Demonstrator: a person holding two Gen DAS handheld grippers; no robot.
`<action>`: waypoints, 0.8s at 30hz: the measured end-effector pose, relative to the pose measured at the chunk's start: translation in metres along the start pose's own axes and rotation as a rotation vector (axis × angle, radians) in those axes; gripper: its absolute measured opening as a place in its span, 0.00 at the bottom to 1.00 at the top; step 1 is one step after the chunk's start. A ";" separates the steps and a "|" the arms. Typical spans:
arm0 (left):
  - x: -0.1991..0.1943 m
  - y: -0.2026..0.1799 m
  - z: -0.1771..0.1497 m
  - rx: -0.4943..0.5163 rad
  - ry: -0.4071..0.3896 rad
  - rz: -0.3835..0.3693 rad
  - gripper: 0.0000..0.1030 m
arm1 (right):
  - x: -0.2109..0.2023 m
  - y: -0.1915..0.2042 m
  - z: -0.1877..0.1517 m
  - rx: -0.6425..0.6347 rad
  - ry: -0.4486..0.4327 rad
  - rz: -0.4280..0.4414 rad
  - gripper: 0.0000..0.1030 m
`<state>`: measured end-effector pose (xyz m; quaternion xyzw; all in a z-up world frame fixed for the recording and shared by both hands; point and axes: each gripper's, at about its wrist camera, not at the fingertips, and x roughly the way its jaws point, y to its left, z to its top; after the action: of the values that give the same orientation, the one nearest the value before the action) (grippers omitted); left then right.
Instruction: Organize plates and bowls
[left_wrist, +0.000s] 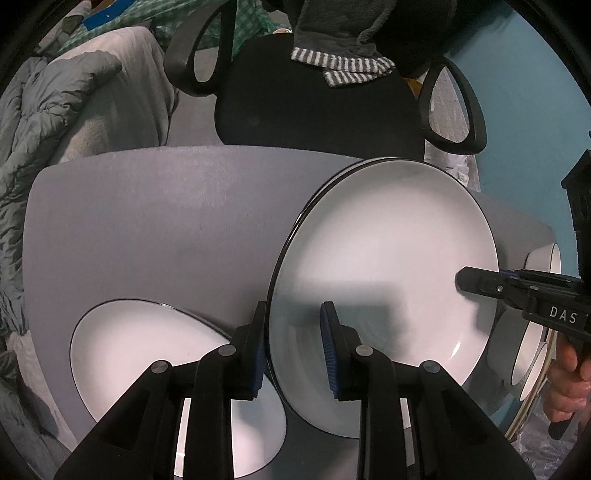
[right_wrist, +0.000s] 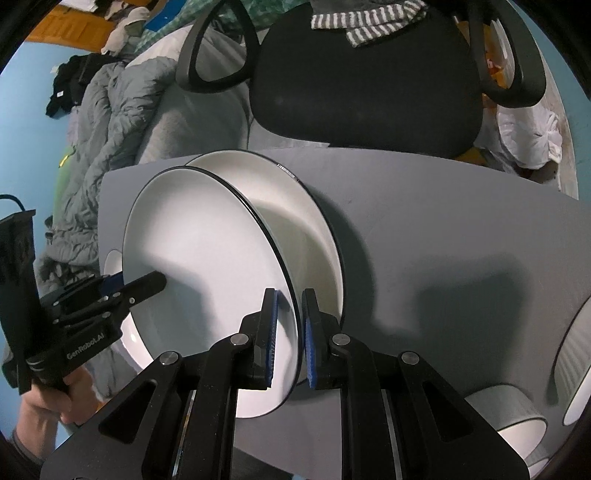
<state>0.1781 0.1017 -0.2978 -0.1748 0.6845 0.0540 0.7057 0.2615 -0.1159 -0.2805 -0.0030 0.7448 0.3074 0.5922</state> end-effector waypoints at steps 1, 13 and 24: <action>0.001 0.000 0.001 -0.003 0.002 0.001 0.26 | 0.000 -0.001 0.001 0.006 0.002 0.000 0.14; 0.005 -0.009 0.001 0.027 0.013 0.033 0.26 | 0.000 -0.005 0.009 0.043 0.025 -0.060 0.19; -0.004 -0.011 -0.009 0.032 -0.013 0.054 0.29 | 0.000 0.014 0.012 0.030 0.089 -0.152 0.35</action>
<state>0.1731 0.0894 -0.2924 -0.1447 0.6852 0.0634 0.7110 0.2672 -0.0990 -0.2758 -0.0642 0.7726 0.2498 0.5801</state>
